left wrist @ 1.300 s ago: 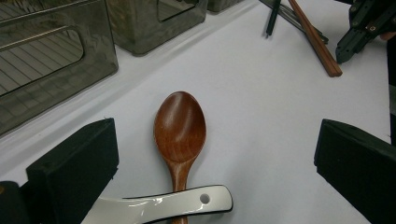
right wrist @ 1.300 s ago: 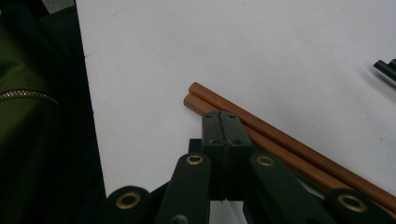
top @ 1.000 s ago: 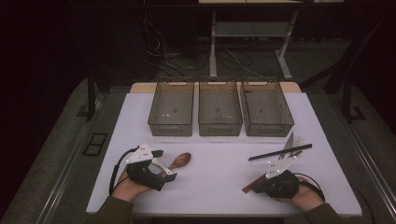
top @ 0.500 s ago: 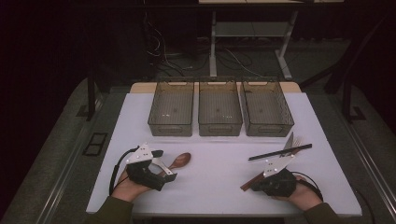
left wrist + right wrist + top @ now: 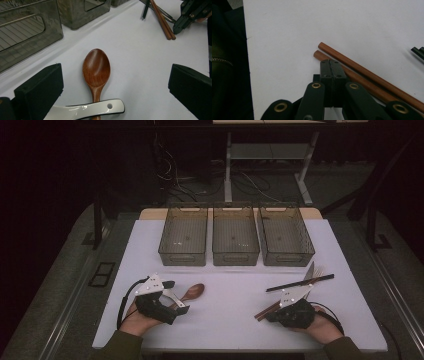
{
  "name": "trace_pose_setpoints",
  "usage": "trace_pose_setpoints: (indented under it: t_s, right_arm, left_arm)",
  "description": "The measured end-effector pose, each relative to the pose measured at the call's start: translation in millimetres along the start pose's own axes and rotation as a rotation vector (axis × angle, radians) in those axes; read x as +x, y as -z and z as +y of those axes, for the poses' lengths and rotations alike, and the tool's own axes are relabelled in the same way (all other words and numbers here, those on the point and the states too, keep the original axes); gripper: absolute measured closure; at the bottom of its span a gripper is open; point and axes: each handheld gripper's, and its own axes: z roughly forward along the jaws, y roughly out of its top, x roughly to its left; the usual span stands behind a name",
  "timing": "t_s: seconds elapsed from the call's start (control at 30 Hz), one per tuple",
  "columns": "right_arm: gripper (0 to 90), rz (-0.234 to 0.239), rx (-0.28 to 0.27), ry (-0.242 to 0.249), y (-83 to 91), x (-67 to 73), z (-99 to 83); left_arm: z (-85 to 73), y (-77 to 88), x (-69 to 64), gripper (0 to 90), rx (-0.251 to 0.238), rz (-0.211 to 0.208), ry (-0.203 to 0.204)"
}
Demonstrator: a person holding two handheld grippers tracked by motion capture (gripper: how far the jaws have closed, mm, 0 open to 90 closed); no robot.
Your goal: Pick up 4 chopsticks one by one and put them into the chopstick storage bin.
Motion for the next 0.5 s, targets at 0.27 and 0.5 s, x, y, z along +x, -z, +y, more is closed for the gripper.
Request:
trace_pose_setpoints:
  t_s: [0.27, 0.5]
  right_arm:
    - [89.2, -0.013, -0.002, 0.004, -2.2, -0.6, 3.1]
    - [89.2, -0.015, -0.007, 0.005, -4.1, -1.3, 4.6]
  left_arm:
    - [-0.1, -0.1, -0.1, 0.0, -0.002, 0.000, 0.000]
    - [0.0, 0.1, -0.2, 0.0, 0.000, 0.000, -0.001]
